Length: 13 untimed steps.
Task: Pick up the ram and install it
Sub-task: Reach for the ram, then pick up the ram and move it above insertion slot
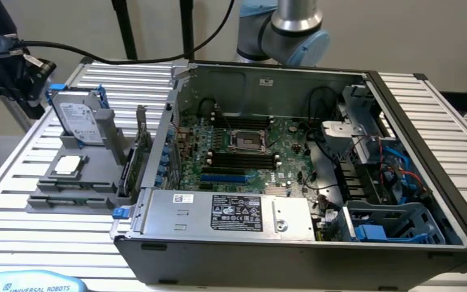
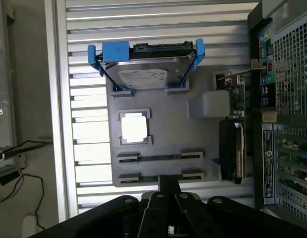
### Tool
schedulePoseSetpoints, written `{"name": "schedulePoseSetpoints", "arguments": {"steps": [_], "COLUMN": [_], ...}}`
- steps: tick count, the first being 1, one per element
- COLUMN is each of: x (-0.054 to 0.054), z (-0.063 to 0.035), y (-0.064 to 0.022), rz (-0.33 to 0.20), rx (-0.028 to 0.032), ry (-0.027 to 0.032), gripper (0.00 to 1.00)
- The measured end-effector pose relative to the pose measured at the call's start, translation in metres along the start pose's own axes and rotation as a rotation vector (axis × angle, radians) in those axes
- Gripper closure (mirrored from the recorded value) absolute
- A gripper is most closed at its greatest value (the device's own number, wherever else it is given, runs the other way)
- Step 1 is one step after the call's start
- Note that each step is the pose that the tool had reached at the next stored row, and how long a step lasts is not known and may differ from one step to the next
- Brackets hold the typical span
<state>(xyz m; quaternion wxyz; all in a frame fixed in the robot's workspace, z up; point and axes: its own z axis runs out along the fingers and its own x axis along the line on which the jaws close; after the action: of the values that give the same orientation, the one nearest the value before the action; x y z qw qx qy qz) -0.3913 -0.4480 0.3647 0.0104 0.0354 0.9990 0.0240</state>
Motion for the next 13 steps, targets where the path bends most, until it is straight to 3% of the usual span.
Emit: {"name": "schedulePoseSetpoints", "arguments": {"steps": [5, 13], "x": [0.0026, 0.0026], "z": [0.0076, 0.0080], "y": [-0.0013, -0.0013], "rz": [0.000, 0.000], "rx": [0.0001, 0.0002], "ry": [0.0025, 0.0035], "gripper": [0.89, 0.89]}}
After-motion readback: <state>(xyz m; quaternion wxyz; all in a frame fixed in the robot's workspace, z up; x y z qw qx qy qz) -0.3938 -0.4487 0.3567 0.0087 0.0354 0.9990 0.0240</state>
